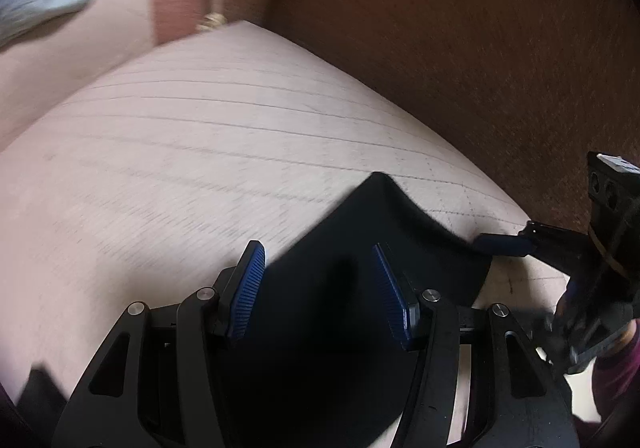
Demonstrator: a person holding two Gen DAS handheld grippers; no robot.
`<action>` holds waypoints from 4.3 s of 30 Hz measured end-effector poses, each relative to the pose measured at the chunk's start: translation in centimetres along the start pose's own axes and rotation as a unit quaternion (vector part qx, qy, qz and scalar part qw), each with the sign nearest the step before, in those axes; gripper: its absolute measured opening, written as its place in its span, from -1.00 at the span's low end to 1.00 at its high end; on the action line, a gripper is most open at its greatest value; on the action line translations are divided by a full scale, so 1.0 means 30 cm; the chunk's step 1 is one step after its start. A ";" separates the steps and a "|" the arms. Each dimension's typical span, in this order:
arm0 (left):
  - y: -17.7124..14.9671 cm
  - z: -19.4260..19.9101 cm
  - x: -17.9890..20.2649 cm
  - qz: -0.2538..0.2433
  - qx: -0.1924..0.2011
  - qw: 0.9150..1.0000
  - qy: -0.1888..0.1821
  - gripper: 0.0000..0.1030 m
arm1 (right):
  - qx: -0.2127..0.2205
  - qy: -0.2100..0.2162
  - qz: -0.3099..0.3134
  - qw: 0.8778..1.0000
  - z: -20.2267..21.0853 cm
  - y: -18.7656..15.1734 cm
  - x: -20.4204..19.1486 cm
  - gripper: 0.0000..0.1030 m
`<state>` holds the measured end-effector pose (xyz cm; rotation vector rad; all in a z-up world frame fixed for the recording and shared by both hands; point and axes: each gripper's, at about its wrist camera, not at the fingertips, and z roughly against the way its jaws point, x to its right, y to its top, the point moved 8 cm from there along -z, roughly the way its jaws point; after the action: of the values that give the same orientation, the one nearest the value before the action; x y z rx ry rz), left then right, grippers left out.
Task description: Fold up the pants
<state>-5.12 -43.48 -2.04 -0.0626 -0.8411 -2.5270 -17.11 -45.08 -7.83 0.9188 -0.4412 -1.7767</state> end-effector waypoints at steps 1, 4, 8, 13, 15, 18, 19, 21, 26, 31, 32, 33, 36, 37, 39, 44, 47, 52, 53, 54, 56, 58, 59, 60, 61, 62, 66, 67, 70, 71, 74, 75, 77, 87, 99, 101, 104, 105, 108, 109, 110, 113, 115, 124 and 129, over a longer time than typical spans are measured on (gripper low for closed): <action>0.007 -0.029 0.011 -0.005 -0.010 1.000 -0.005 0.08 | 0.003 0.006 0.005 1.000 -0.005 0.002 -0.006 0.57; 0.029 -0.096 0.030 -0.022 -0.036 0.999 -0.020 0.08 | 0.008 0.034 0.018 0.999 -0.018 0.004 -0.026 0.57; 0.063 -0.162 0.064 -0.053 -0.045 0.997 -0.027 0.09 | 0.013 0.060 0.020 0.998 -0.046 0.002 -0.035 0.49; 0.076 -0.186 0.064 -0.052 -0.028 0.997 -0.042 0.05 | 0.018 0.070 -0.011 0.997 -0.083 0.014 0.011 -0.45; 0.072 -0.174 0.071 -0.052 -0.021 0.997 -0.048 -0.25 | 0.020 0.076 -0.024 0.997 -0.082 0.021 0.013 -0.69; 0.069 -0.117 0.069 -0.039 -0.010 0.998 -0.051 -0.39 | 0.034 0.047 0.010 0.998 -0.036 0.051 -0.046 -0.73; 0.073 -0.076 0.062 -0.036 0.002 0.998 -0.049 -0.39 | 0.040 0.044 0.020 0.998 -0.018 0.062 -0.074 -0.73; 0.062 0.016 0.047 -0.017 0.023 0.998 -0.059 -0.39 | 0.058 0.052 0.040 0.996 0.038 0.106 -0.160 -0.74; 0.021 0.346 -0.139 0.086 0.099 0.988 -0.079 -0.39 | 0.086 0.092 0.105 0.986 0.112 0.200 -0.420 -0.74; -0.200 0.619 -0.383 0.177 0.147 0.971 -0.059 -0.01 | 0.059 0.132 0.180 0.973 0.020 0.175 -0.730 -0.74; -0.242 0.637 -0.417 0.188 0.148 0.970 -0.048 0.14 | 0.048 0.141 0.187 0.971 -0.021 0.155 -0.781 -0.74; -0.305 0.655 -0.466 0.209 0.146 0.966 -0.033 0.28 | 0.037 0.148 0.192 0.969 -0.064 0.131 -0.831 -0.74; -0.476 0.645 -0.581 0.275 0.125 0.953 -0.010 0.28 | -0.011 0.175 0.193 0.966 -0.217 0.046 -0.945 -0.74; -0.520 0.632 -0.612 0.295 0.115 0.949 -0.005 0.28 | -0.028 0.178 0.194 0.964 -0.268 0.008 -0.974 -0.74; -0.604 0.608 -0.660 0.336 0.105 0.936 -0.008 0.28 | -0.056 0.177 0.188 0.964 -0.368 -0.045 -1.006 -0.72; -0.655 0.592 -0.666 0.339 0.101 0.935 -0.003 0.28 | -0.093 0.212 0.165 0.959 -0.379 -0.092 -1.038 0.00; -0.615 0.624 -0.649 0.323 0.118 0.939 0.015 0.28 | -0.061 0.182 0.172 0.966 -0.270 -0.054 -0.988 0.13; -0.610 0.659 -0.616 0.311 0.130 0.940 0.051 0.28 | -0.007 0.101 0.109 0.989 -0.159 0.039 -0.733 0.13; -0.608 0.649 -0.598 0.307 0.127 0.941 0.060 0.28 | -0.007 0.060 0.092 0.994 -0.168 0.050 -0.661 0.13; -0.604 0.637 -0.580 0.303 0.125 0.943 0.065 0.28 | -0.012 0.042 0.077 0.996 -0.184 0.061 -0.613 0.13; -0.581 0.604 -0.553 0.291 0.123 0.946 0.076 0.28 | -0.029 0.032 0.045 0.998 -0.224 0.062 -0.562 0.13; -0.576 0.572 -0.536 0.275 0.112 0.950 0.099 0.28 | -0.034 0.040 0.025 0.998 -0.249 0.058 -0.539 0.13; -0.589 0.550 -0.544 0.269 0.093 0.949 0.133 0.28 | -0.035 0.039 0.024 0.998 -0.262 0.056 -0.545 0.13; -0.600 0.532 -0.556 0.265 0.078 0.947 0.165 0.28 | -0.034 0.032 0.034 0.998 -0.285 0.056 -0.565 0.13; -0.614 0.513 -0.571 0.261 0.064 0.943 0.197 0.28 | -0.033 0.018 0.052 0.998 -0.283 0.043 -0.570 0.12; -0.630 0.494 -0.587 0.260 0.056 0.939 0.219 0.29 | -0.033 -0.003 0.075 0.997 -0.292 0.037 -0.581 0.10; -0.648 0.487 -0.609 0.264 0.072 0.938 0.212 0.32 | -0.035 -0.031 0.114 0.992 -0.332 0.016 -0.600 0.09; -0.647 0.490 -0.611 0.263 0.074 0.938 0.211 0.32 | -0.033 -0.030 0.115 0.992 -0.328 0.019 -0.603 0.09; -0.656 0.509 -0.616 0.274 0.083 0.936 0.206 0.32 | -0.024 -0.025 0.108 0.993 -0.281 0.034 -0.602 0.09; -0.659 0.518 -0.616 0.277 0.084 0.935 0.207 0.32 | -0.015 -0.026 0.110 0.993 -0.252 0.037 -0.599 0.09; -0.657 0.553 -0.608 0.283 0.093 0.930 0.216 0.31 | 0.003 -0.020 0.119 0.993 -0.208 0.048 -0.624 0.09; -0.657 0.565 -0.606 0.284 0.096 0.928 0.219 0.31 | 0.005 -0.011 0.122 0.992 -0.198 0.050 -0.646 0.09; -0.657 0.594 -0.604 0.283 0.103 0.926 0.228 0.31 | 0.005 -0.001 0.127 0.992 -0.197 0.052 -0.684 0.09; -0.734 0.694 -0.598 0.300 0.122 0.911 0.256 0.31 | -0.031 0.029 0.166 0.985 -0.293 -0.001 -0.864 0.09; -0.862 0.804 -0.637 0.350 0.137 0.882 0.284 0.31 | -0.054 0.043 0.219 0.973 -0.387 -0.052 -0.996 0.10; -0.884 0.824 -0.649 0.364 0.140 0.875 0.286 0.31 | -0.049 0.046 0.225 0.972 -0.378 -0.041 -1.021 0.10; -0.921 0.858 -0.665 0.382 0.147 0.864 0.293 0.31 | -0.045 0.064 0.230 0.970 -0.375 -0.033 -1.065 0.10; -0.933 0.869 -0.667 0.384 0.148 0.861 0.298 0.31 | -0.046 0.068 0.230 0.970 -0.378 -0.035 -1.078 0.10; -0.971 0.908 -0.672 0.397 0.158 0.850 0.307 0.31 | -0.044 0.080 0.232 0.969 -0.390 -0.036 -1.119 0.10; -0.985 0.918 -0.673 0.406 0.162 0.846 0.306 0.31 | -0.044 0.082 0.235 0.968 -0.395 -0.036 -1.133 0.10; -1.008 0.932 -0.678 0.423 0.168 0.837 0.303 0.31 | -0.044 0.085 0.241 0.966 -0.401 -0.036 -1.154 0.10; -1.077 0.959 -0.703 0.472 0.181 0.810 0.296 0.31 | -0.041 0.096 0.261 0.960 -0.410 -0.032 -1.207 0.12; -1.115 0.965 -0.723 0.496 0.184 0.796 0.293 0.31 | -0.038 0.104 0.281 0.953 -0.417 -0.030 -1.257 0.17; -1.195 0.967 -0.758 0.568 0.198 0.752 0.268 0.31 | -0.048 0.131 0.330 0.934 -0.485 -0.005 -1.430 0.25; -1.193 0.956 -0.771 0.566 0.196 0.753 0.273 0.32 | -0.069 0.148 0.367 0.916 -0.559 0.007 -1.538 0.32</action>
<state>-3.65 7.84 -2.98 0.2302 -0.7200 -1.0896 3.41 -1.02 -1.01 0.7662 -0.3886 -0.9503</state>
